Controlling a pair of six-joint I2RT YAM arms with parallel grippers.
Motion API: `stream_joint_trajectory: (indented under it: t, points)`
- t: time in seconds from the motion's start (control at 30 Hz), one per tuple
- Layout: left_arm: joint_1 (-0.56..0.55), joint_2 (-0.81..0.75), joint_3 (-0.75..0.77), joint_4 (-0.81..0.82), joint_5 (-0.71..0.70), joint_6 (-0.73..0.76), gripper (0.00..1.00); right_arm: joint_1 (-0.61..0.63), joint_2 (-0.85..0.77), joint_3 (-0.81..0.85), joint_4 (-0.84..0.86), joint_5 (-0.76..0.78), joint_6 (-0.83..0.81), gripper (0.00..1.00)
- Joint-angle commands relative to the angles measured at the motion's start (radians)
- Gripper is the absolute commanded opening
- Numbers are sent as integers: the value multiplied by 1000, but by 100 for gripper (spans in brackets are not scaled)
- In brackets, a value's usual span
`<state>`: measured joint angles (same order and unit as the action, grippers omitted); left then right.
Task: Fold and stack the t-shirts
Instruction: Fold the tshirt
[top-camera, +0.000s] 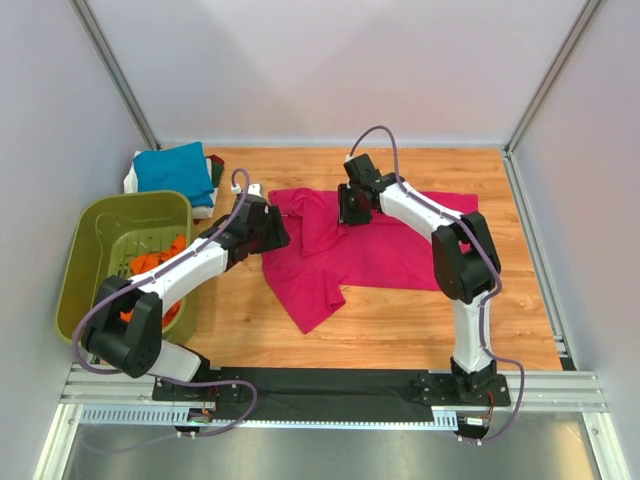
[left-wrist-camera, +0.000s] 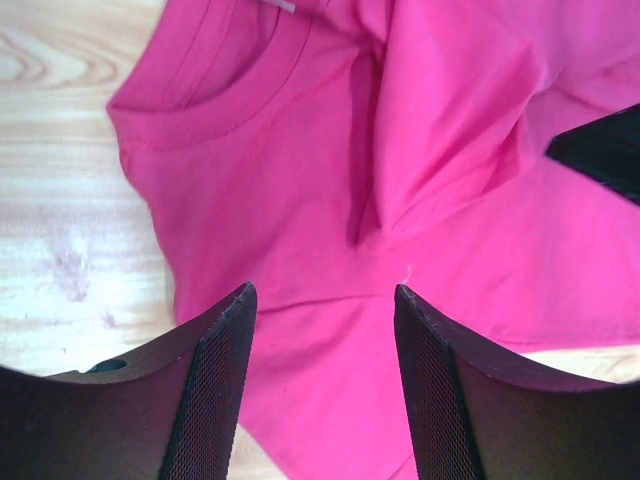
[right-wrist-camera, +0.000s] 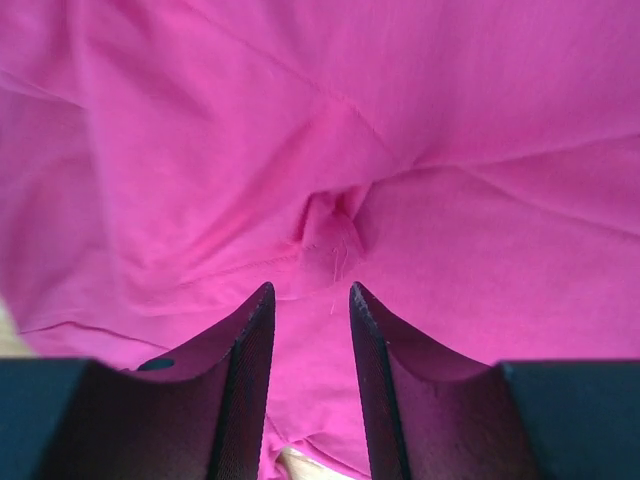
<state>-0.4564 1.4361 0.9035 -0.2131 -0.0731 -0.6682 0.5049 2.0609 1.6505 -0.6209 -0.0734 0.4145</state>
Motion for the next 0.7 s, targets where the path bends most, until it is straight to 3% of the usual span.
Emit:
stream_joint_trajectory:
  t: [0.0,0.27,0.43,0.67]
  points:
    - [-1,-49,-26,14,29,-10,64,47,43,48,-49,70,-16,38]
    - [1,-59,-54,26,42,1,64,60,77,57,-97,178,-26,37]
    - [1,-48,-54,47,64,-4,64,60,99,72,-97,190,-28,25]
    - [-1,-40,-57,63,65,-2,63,58,103,100,-74,213,-48,21]
